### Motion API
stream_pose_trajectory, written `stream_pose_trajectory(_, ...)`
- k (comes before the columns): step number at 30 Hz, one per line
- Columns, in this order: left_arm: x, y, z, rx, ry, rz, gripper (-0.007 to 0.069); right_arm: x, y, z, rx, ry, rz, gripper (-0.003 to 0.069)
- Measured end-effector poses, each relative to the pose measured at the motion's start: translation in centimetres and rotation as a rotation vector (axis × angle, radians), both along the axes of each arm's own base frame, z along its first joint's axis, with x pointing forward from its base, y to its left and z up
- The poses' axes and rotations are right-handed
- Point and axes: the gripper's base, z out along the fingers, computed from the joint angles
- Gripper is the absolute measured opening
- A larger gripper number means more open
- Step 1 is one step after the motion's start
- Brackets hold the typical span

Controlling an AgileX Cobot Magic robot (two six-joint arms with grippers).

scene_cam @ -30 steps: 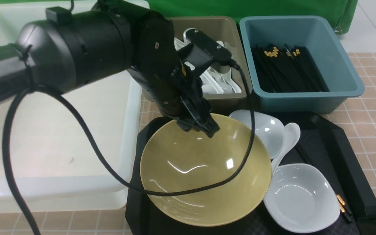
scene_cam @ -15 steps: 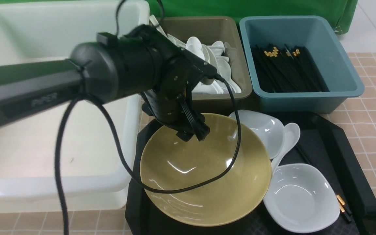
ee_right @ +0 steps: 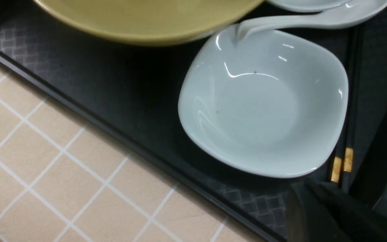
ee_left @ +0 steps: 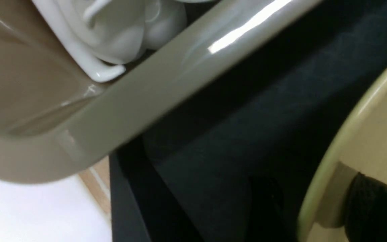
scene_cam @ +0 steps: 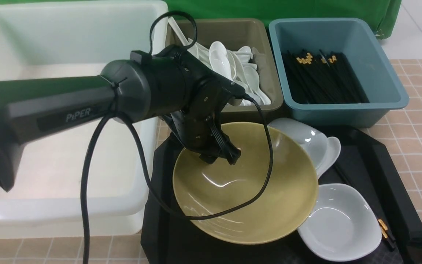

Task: On brown table put chopsticks spoon bowls plates into blue grey white boxes.
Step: 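Grasp the large bowl on the tray by its rim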

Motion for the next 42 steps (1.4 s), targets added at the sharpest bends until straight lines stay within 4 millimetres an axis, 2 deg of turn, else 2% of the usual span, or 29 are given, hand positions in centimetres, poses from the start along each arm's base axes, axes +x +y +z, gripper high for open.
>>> stream_pose_trajectory(7, -0.5, -0.2, 0.7, -0.050, 0.029, 0.011, 0.0195, 0.0, 0.0, 0.0, 0.000, 0.000, 0.000, 0.0068)
stream_pose_trajectory(11, -1.0, -0.5, 1.4, -0.103, 0.049, -0.005, 0.0129, 0.0, 0.0, 0.0, 0.000, 0.000, 0.000, 0.0071)
stream_pose_trajectory(22, -1.2, -1.1, 0.8, -0.145, 0.091, -0.047, 0.0132, 0.0, 0.0, 0.0, 0.000, 0.000, 0.000, 0.0078)
stream_pose_trajectory(25, -1.1, -1.2, 0.5, -0.139, 0.096, -0.062, 0.0183, 0.0, 0.0, 0.0, 0.000, 0.000, 0.000, 0.0078)
stream_pose_trajectory(29, -1.1, -1.2, 0.2, -0.134, 0.104, -0.063, 0.0305, 0.0, 0.0, 0.0, 0.000, 0.000, 0.000, 0.0078)
stream_pose_trajectory(32, -1.2, -1.3, 0.1, -0.142, 0.110, -0.058, 0.0353, 0.0, 0.0, 0.0, 0.000, 0.000, 0.000, 0.0078)
stream_pose_trajectory(42, -1.1, -1.8, -1.8, -0.151, 0.182, -0.034, 0.0367, 0.0, 0.0, 0.0, 0.000, 0.000, 0.000, 0.0087)
